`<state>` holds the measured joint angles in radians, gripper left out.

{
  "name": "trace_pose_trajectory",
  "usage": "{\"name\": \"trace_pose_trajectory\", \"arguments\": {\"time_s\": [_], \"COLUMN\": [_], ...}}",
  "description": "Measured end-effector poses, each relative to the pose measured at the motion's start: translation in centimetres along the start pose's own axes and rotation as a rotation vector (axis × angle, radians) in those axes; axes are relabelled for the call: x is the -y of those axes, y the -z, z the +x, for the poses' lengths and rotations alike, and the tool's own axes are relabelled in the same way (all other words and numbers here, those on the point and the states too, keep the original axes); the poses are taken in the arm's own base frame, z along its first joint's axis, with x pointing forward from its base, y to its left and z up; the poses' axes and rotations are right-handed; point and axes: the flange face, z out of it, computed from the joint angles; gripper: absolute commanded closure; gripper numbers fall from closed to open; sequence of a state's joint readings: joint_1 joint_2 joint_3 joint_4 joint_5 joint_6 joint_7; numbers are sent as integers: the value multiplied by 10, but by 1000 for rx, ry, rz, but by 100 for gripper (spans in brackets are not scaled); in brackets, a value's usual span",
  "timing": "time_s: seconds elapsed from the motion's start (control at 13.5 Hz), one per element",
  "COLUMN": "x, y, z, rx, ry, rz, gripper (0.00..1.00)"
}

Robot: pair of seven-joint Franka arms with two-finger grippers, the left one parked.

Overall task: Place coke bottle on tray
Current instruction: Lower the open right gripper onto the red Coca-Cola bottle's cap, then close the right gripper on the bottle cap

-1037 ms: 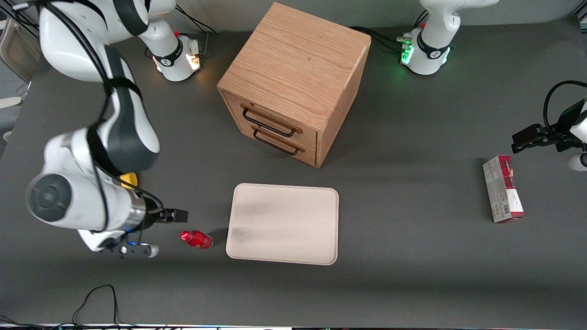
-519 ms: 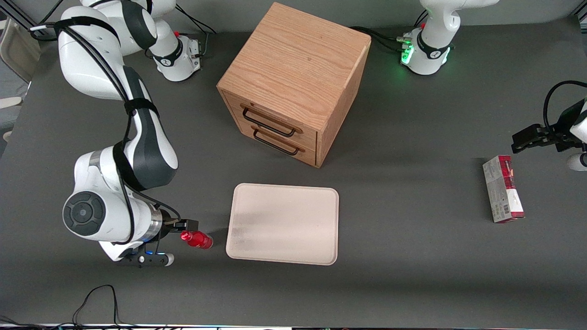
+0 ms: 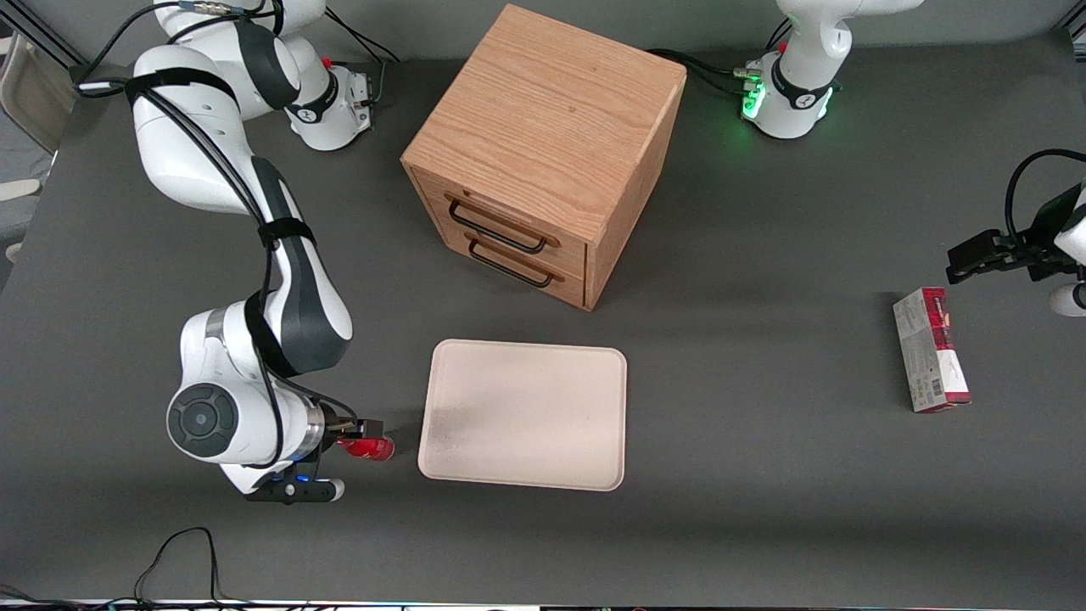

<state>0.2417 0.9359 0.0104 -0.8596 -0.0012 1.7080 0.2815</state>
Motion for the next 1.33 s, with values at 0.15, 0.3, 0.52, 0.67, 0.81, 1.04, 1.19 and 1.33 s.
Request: {"name": "trace_pose_trajectory", "arguments": {"time_s": [0.15, 0.3, 0.52, 0.67, 0.81, 1.04, 1.19, 1.33], "x": [0, 0, 1, 1, 1, 1, 1, 0], "y": [-4, -5, -8, -9, -9, -9, -9, -9], "z": [1, 1, 2, 2, 2, 2, 3, 3], "rx": [3, 4, -1, -2, -2, -3, -3, -4], "ry": [0, 0, 0, 0, 0, 0, 0, -1], "rz": [-1, -1, 0, 1, 1, 1, 1, 0], "gripper": [0, 0, 2, 5, 20, 100, 100, 100]}}
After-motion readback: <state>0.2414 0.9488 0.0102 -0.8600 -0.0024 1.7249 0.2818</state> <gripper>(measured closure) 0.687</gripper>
